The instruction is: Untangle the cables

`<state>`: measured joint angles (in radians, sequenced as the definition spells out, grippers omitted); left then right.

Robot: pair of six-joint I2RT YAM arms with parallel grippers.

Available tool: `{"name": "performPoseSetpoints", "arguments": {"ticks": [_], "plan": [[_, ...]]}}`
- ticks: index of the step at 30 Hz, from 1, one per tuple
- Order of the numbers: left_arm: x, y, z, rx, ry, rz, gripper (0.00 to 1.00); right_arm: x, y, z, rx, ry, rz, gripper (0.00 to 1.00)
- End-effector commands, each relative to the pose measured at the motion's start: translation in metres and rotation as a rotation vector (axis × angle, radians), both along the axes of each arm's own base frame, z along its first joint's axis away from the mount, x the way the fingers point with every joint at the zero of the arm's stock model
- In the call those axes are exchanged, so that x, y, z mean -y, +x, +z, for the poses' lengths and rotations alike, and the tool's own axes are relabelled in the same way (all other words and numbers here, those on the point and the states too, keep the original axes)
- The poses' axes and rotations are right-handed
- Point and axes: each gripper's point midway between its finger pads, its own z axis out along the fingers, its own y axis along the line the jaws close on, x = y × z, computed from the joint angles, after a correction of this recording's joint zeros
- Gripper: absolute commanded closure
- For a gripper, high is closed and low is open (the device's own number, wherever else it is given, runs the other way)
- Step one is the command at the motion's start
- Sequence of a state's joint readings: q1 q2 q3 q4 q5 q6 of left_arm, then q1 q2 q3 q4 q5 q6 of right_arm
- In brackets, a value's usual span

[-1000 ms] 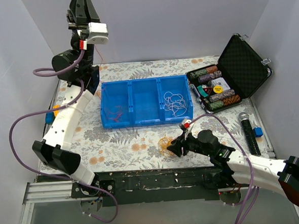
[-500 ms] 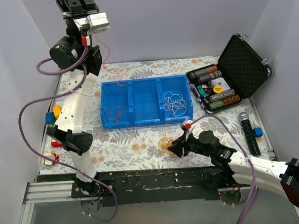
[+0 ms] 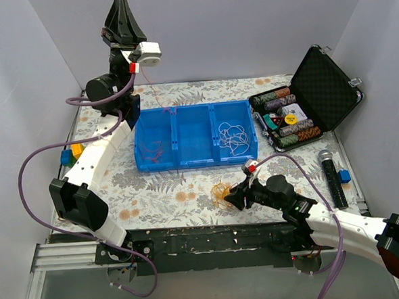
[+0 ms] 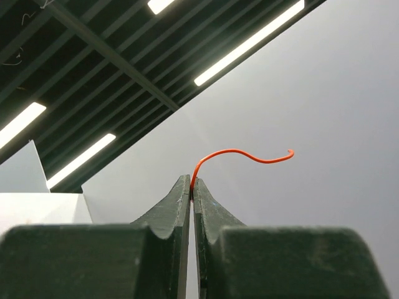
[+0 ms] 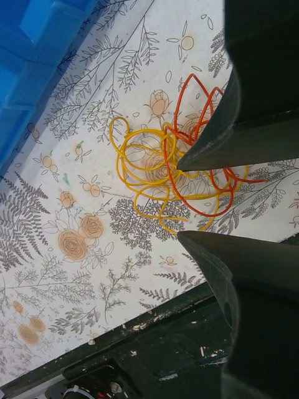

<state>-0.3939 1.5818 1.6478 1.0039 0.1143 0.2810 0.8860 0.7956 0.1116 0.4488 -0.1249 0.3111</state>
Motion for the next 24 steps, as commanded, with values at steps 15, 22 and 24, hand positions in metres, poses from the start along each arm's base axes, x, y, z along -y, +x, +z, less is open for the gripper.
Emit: {"name": "performPoseSetpoints", "arguments": {"ticks": [15,22,24], "plan": [[-0.031,-0.011,-0.020,-0.053,-0.062,0.034,0.99,0.001,0.001,-0.002,0.000,0.001,-0.012,0.49],[-0.031,-0.012,-0.016,-0.050,-0.058,0.030,0.99,0.001,0.001,-0.003,-0.002,-0.001,-0.012,0.49],[-0.031,-0.010,-0.020,-0.061,-0.051,0.041,0.99,0.001,0.001,-0.003,-0.001,0.000,-0.013,0.49]]}}
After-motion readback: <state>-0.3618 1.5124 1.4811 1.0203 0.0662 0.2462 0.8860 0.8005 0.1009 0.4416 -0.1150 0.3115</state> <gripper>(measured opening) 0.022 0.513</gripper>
